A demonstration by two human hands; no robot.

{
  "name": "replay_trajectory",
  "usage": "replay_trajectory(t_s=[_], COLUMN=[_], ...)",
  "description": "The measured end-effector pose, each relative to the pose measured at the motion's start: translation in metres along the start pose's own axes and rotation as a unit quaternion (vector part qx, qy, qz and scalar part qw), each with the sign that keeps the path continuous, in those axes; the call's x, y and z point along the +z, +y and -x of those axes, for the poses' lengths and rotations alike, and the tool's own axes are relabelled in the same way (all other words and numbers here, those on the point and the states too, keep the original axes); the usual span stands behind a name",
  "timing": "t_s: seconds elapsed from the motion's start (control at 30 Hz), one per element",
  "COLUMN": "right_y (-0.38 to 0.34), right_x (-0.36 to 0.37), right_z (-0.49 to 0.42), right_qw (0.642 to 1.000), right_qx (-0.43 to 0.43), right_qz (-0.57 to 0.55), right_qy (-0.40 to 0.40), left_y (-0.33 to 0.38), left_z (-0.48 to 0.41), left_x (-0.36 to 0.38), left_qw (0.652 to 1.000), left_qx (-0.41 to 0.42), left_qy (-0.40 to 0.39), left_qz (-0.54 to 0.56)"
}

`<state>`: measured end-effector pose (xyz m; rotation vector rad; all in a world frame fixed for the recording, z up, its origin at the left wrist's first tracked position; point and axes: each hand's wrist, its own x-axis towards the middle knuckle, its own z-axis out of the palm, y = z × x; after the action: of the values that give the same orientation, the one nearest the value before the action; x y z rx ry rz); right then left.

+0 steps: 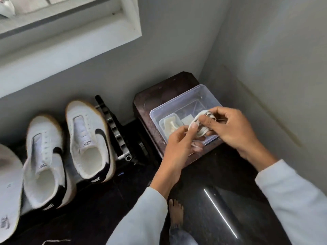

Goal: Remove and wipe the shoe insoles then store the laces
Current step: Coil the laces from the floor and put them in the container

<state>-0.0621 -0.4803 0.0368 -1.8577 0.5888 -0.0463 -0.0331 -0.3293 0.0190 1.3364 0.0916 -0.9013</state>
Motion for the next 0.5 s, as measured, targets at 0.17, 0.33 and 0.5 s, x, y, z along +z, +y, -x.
replay_trajectory(t_s=[0.17, 0.33, 0.5], right_y=[0.029, 0.051, 0.071], right_x=[-0.034, -0.025, -0.009], right_z=[-0.090, -0.137, -0.158], right_qw=[0.990, 0.955, 0.908], right_qx=[-0.012, -0.009, -0.038], right_qz=[0.117, 0.233, 0.343], right_qy=[-0.079, -0.180, -0.237], left_y=[0.002, -0.010, -0.026], left_z=[-0.060, -0.093, -0.103], left_x=[0.035, 0.054, 0.064], left_qw=[0.994, 0.986, 0.976], left_qx=[-0.029, -0.066, -0.110], left_qy=[0.106, 0.151, 0.184], left_qz=[0.019, 0.022, 0.026])
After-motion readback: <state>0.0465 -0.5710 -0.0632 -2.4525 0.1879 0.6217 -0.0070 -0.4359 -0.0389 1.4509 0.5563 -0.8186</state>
